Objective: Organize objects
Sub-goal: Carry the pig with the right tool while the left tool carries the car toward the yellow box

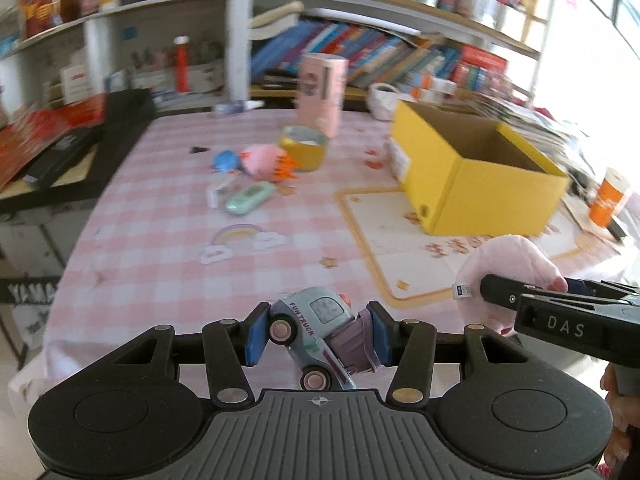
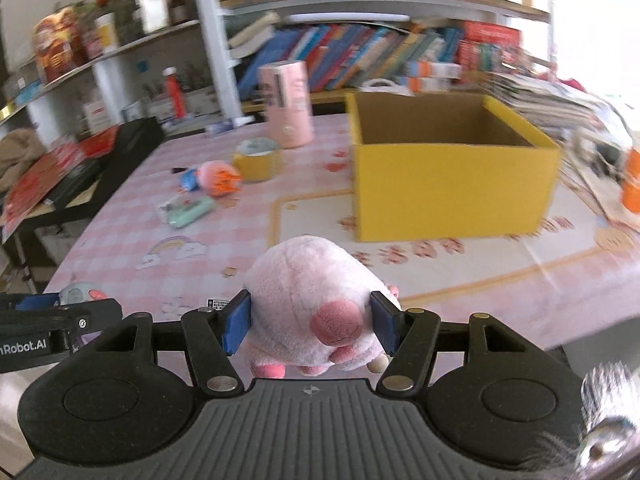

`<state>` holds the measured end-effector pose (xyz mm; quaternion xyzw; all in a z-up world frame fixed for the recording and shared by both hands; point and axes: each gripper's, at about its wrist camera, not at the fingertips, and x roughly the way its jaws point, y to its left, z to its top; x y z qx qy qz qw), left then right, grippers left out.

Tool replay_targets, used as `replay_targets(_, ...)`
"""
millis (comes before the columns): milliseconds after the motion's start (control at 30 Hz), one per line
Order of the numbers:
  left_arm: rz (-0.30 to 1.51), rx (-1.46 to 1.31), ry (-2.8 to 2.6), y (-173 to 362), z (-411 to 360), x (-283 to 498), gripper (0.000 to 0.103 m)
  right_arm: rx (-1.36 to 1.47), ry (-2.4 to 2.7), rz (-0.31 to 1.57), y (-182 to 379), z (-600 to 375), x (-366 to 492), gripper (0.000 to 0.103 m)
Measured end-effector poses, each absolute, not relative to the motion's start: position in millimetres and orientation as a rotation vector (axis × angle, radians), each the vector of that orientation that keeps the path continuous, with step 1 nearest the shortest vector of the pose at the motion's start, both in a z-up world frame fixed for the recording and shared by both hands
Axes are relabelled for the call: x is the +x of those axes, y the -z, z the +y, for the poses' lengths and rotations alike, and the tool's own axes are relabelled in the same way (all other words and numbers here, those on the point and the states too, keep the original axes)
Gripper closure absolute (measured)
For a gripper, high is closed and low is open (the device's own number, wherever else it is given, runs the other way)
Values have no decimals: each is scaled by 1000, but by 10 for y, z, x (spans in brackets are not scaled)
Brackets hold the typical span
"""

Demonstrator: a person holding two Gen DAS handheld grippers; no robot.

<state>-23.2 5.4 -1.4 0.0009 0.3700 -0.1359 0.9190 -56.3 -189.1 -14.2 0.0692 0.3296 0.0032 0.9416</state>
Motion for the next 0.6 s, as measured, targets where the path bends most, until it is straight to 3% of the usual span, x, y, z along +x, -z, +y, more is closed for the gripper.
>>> replay_targets(600, 759, 69, 523, 23, -600, -268, 53, 227, 263, 660, 125, -2546, -1113, 44)
